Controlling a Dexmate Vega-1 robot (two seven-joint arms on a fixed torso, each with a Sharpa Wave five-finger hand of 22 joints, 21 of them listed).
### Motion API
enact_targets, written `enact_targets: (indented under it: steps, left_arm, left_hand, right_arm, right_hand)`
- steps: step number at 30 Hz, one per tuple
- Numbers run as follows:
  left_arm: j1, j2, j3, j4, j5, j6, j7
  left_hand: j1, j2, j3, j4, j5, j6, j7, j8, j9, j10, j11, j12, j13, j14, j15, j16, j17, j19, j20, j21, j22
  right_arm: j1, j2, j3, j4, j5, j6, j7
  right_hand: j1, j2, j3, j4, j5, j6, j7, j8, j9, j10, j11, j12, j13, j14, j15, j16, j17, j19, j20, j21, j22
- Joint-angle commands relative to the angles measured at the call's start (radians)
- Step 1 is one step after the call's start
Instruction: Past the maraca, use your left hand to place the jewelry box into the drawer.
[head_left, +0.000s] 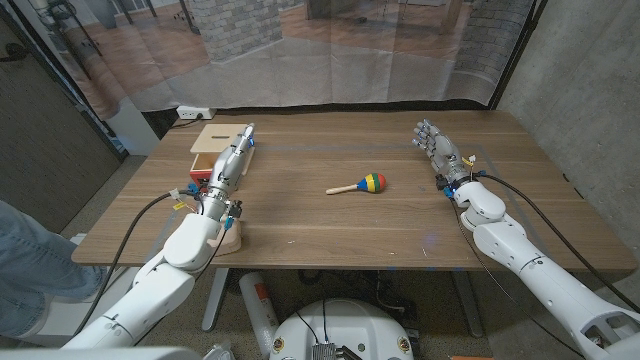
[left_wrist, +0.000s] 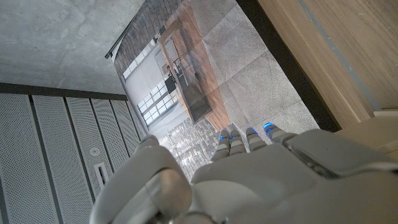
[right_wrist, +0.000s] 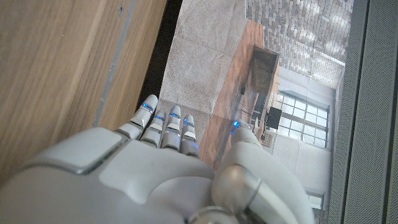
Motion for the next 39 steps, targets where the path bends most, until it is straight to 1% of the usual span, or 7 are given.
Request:
enact_targets:
  steps: [1,6,10,19,23,30,39]
  left_arm:
    - [0.074,-0.018,-0.036,-0.033,0.078,-0.039,0.038]
    - [0.102,-0.026,-0.049,-0.048,0.107,-0.039,0.053]
    - [0.129,-0.035,-0.062,-0.050,0.127,-0.066,0.061]
    - [0.189,-0.054,-0.103,-0.096,0.212,-0.042,0.108]
    - [0.202,-0.066,-0.116,-0.104,0.243,-0.032,0.125]
    - [0.209,-0.081,-0.120,-0.096,0.256,-0.028,0.125]
    - [0.247,-0.098,-0.141,-0.122,0.329,-0.025,0.162]
  left_hand:
    - [0.011,0.000,-0.005,-0.002,0.000,0.007,0.005,0.009,0.003,0.004,0.003,0.005,0.004,0.006,0.000,0.004,0.003,-0.057,-0.001,0.001,0.005]
    - [0.012,0.001,-0.006,-0.003,0.000,0.009,0.005,0.009,0.003,0.006,0.003,0.005,0.004,0.008,-0.001,0.003,0.003,-0.056,-0.001,0.001,0.005]
    - [0.013,0.002,-0.006,-0.003,0.000,0.013,0.005,0.009,0.003,0.006,0.002,0.004,0.004,0.009,-0.002,0.003,0.003,-0.055,-0.001,0.001,0.005]
    - [0.015,0.003,-0.007,-0.004,0.000,0.017,0.002,0.010,0.003,0.011,0.000,0.005,0.004,0.010,-0.003,0.002,0.003,-0.054,-0.001,0.001,0.005]
    - [0.016,0.004,-0.007,-0.005,0.000,0.020,0.001,0.011,0.003,0.013,0.001,0.005,0.004,0.012,-0.005,0.002,0.003,-0.054,-0.001,0.000,0.005]
    - [0.019,0.005,-0.008,-0.006,0.000,0.023,-0.003,0.011,0.003,0.016,-0.002,0.005,0.004,0.015,-0.006,0.002,0.003,-0.054,-0.001,0.000,0.005]
    - [0.023,0.008,-0.008,-0.007,0.000,0.028,-0.005,0.011,0.003,0.021,-0.004,0.005,0.004,0.018,-0.006,0.002,0.003,-0.052,-0.001,0.000,0.004]
  right_arm:
    - [0.002,-0.002,0.000,-0.004,-0.002,0.002,0.006]
    - [0.006,-0.001,-0.004,0.004,-0.004,0.006,0.014]
    - [-0.001,-0.007,-0.002,-0.008,0.001,-0.016,0.002]
    - [0.001,-0.013,-0.001,-0.005,-0.004,-0.014,0.004]
    - [0.005,-0.013,-0.001,-0.003,-0.003,-0.017,0.005]
    - [0.010,-0.008,-0.005,0.008,-0.007,-0.015,0.006]
    - [0.013,-0.005,-0.003,0.014,-0.006,-0.013,0.004]
  right_hand:
    - [0.005,0.009,0.001,-0.003,0.005,0.011,-0.001,0.006,0.002,0.005,-0.003,0.002,0.006,0.011,0.000,0.002,0.001,0.010,-0.024,-0.003,0.002]
    - [0.006,0.009,0.002,-0.004,0.005,0.010,-0.002,0.006,0.002,0.005,-0.004,0.001,0.006,0.011,0.000,0.002,0.001,0.011,-0.025,-0.004,0.002]
    - [0.006,0.009,0.001,-0.004,0.005,0.011,-0.001,0.006,0.002,0.005,-0.004,0.001,0.006,0.011,0.000,0.002,0.001,0.012,-0.025,-0.006,0.002]
    - [0.005,0.009,0.001,-0.005,0.005,0.012,-0.002,0.006,0.002,0.006,-0.005,0.001,0.006,0.011,0.000,0.001,0.000,0.013,-0.024,-0.010,0.002]
    - [0.005,0.010,0.001,-0.005,0.005,0.012,-0.002,0.006,0.002,0.007,-0.004,0.001,0.006,0.011,0.000,0.000,0.000,0.014,-0.024,-0.012,0.002]
    - [0.004,0.010,0.001,-0.005,0.005,0.012,-0.002,0.005,0.002,0.007,-0.005,0.000,0.006,0.011,0.000,0.000,0.001,0.014,-0.023,-0.015,0.002]
    - [0.003,0.010,0.001,-0.005,0.005,0.012,-0.003,0.005,0.002,0.008,-0.004,0.000,0.006,0.012,0.000,0.000,0.001,0.016,-0.023,-0.019,0.002]
